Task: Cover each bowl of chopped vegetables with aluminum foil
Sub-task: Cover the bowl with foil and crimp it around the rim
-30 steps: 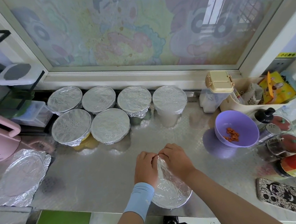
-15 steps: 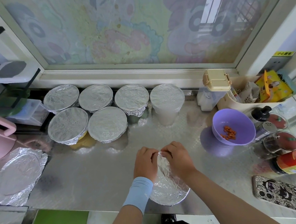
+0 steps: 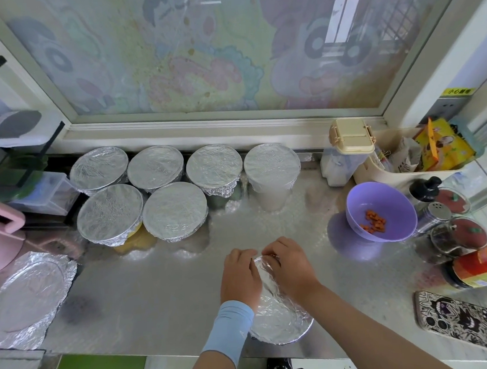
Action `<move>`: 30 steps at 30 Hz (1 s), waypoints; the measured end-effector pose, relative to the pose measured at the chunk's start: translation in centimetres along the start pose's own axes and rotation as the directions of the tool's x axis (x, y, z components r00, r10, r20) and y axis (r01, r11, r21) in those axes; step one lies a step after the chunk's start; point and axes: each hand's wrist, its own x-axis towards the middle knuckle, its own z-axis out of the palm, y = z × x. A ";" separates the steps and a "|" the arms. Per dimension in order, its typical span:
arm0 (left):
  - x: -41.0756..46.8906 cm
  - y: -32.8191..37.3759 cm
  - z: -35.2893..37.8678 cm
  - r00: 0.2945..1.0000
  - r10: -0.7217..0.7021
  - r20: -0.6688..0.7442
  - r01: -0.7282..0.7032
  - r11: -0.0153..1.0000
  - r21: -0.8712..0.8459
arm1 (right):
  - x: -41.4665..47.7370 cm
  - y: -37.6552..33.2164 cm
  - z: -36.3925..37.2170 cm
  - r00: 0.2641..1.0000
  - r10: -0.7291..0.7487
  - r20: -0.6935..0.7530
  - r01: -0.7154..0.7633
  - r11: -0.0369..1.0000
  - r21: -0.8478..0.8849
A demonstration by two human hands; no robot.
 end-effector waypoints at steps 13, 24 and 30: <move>-0.3 0.0 0.6 0.996 -0.070 -0.050 0.068 0.997 -0.043 | 0.3 0.2 -0.4 0.994 -0.024 0.105 0.026 1.000 -0.016; 0.3 0.2 0.9 1.000 0.008 -0.005 -0.008 0.999 -0.051 | 0.2 0.8 -0.9 0.996 0.034 0.084 -0.038 0.999 0.039; 0.2 -0.1 0.8 0.997 -0.055 -0.059 0.053 0.998 -0.038 | 0.7 0.5 -0.5 0.995 -0.077 0.064 0.078 0.997 -0.006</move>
